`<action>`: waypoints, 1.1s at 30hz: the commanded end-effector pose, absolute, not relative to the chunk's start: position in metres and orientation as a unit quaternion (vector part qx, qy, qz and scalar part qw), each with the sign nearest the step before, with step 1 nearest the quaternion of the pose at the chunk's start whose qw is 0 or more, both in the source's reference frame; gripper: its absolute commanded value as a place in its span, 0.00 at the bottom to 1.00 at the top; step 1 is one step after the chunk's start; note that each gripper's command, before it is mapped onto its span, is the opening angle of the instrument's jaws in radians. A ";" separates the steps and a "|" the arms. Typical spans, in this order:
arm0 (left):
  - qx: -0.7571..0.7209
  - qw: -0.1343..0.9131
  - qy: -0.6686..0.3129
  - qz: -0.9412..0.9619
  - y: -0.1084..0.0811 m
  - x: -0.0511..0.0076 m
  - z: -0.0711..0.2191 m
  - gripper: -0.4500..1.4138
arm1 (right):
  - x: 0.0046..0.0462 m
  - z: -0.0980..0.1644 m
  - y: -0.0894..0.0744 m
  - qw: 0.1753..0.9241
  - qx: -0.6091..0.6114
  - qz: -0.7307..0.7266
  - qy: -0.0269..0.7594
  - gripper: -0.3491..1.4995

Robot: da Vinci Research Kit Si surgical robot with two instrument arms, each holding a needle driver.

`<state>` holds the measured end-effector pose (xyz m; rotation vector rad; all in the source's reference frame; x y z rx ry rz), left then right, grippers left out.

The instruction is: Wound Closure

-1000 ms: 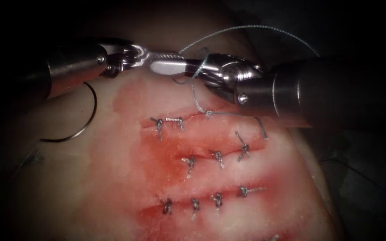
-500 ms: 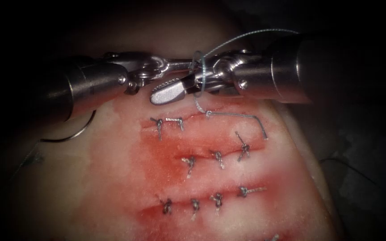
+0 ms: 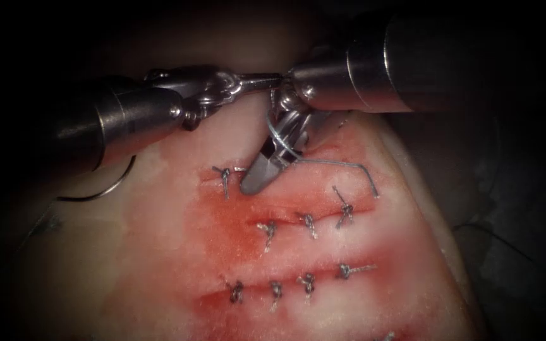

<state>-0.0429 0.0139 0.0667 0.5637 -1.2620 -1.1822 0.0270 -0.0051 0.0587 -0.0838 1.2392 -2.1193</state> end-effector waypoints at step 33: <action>0.218 0.620 -0.563 -0.501 0.016 -0.0438 0.066 0.00 | 0.0274 0.058 -0.005 0.146 0.191 -0.935 0.262 0.69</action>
